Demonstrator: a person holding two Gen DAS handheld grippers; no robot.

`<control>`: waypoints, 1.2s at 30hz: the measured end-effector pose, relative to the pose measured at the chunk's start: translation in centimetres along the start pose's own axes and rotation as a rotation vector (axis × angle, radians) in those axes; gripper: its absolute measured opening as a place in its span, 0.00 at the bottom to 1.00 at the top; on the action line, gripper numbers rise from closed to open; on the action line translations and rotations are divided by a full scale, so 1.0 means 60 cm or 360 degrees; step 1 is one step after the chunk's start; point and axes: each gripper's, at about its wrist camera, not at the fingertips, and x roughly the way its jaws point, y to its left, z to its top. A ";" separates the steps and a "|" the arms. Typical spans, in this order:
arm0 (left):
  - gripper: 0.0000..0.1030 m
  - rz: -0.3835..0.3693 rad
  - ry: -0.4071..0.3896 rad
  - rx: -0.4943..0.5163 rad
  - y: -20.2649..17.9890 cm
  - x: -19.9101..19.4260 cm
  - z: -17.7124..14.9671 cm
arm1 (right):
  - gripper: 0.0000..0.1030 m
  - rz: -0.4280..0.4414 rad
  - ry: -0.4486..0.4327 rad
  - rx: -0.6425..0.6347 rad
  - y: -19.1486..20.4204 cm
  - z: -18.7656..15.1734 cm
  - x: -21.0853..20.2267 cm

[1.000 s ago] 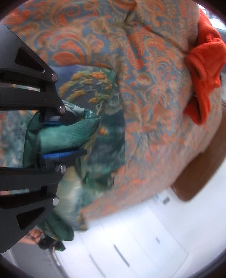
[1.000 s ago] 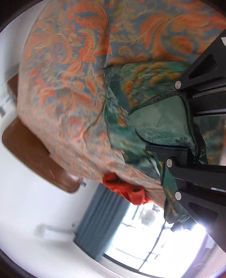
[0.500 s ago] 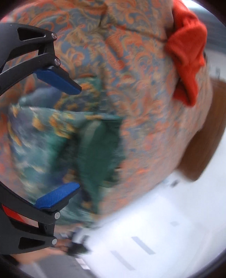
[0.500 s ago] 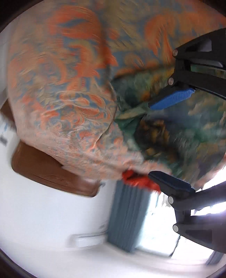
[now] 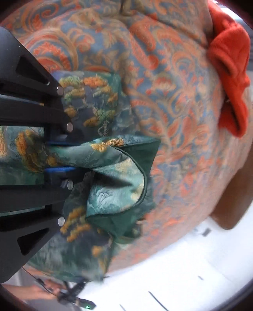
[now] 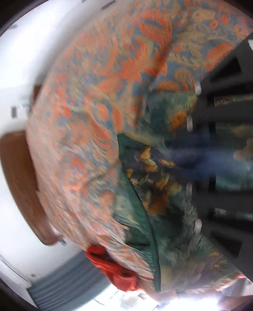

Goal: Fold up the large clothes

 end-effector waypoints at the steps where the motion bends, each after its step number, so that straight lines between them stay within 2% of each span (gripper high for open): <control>1: 0.11 0.0009 -0.0040 0.0010 -0.001 -0.016 0.000 | 0.13 -0.0019 -0.0037 -0.0015 0.006 -0.001 -0.013; 6: 0.10 0.0054 -0.0291 0.0087 -0.042 -0.083 0.023 | 0.12 -0.0149 -0.0250 -0.0141 0.037 0.015 -0.076; 9: 0.10 0.0200 -0.0516 0.0233 -0.087 -0.101 0.037 | 0.11 -0.0215 -0.0442 -0.0204 0.073 0.049 -0.107; 11: 0.10 0.0359 -0.0635 0.0341 -0.112 -0.076 0.046 | 0.11 -0.0270 -0.0528 -0.0224 0.092 0.070 -0.106; 12: 0.10 0.0437 -0.0647 0.0379 -0.117 -0.058 0.046 | 0.11 -0.0303 -0.0557 -0.0239 0.098 0.077 -0.102; 13: 0.10 0.0509 -0.0634 0.0405 -0.116 -0.034 0.046 | 0.11 -0.0342 -0.0580 -0.0264 0.104 0.084 -0.091; 15: 0.11 0.0605 -0.0509 0.0414 -0.092 0.034 0.037 | 0.11 -0.0425 -0.0564 -0.0315 0.105 0.089 -0.051; 16: 0.12 0.0617 -0.0428 0.0394 -0.071 0.068 0.027 | 0.11 -0.0461 -0.0501 -0.0311 0.096 0.087 -0.019; 18: 0.16 0.0581 -0.0351 0.0340 -0.041 0.106 0.008 | 0.11 -0.0492 -0.0296 -0.0276 0.062 0.069 0.063; 21: 0.38 0.0507 -0.0339 0.0246 -0.012 0.124 -0.009 | 0.14 -0.0383 -0.0112 -0.0161 0.018 0.031 0.143; 22: 0.52 0.0486 -0.0345 0.0193 0.002 0.126 -0.011 | 0.15 -0.0374 -0.0119 -0.0145 0.012 0.020 0.153; 23: 0.62 0.0467 -0.0350 0.0150 0.008 0.127 -0.012 | 0.17 -0.0356 -0.0136 -0.0133 0.007 0.011 0.160; 24: 0.64 0.0421 -0.0341 0.0088 0.022 0.131 -0.011 | 0.18 -0.0330 -0.0149 -0.0112 0.002 0.004 0.166; 25: 0.67 0.0358 -0.0338 0.0029 0.037 0.132 -0.014 | 0.19 -0.0308 -0.0161 -0.0091 -0.003 -0.001 0.170; 27: 0.68 0.0334 -0.0361 0.0011 0.041 0.135 -0.023 | 0.19 -0.0260 -0.0191 -0.0044 -0.014 -0.009 0.176; 32: 0.69 0.0470 -0.0441 0.0097 0.019 0.137 -0.041 | 0.19 -0.0232 -0.0224 -0.0031 -0.017 -0.024 0.189; 36: 0.70 0.0483 -0.0459 0.0091 0.024 0.144 -0.030 | 0.19 -0.0228 -0.0230 -0.0026 -0.012 -0.022 0.194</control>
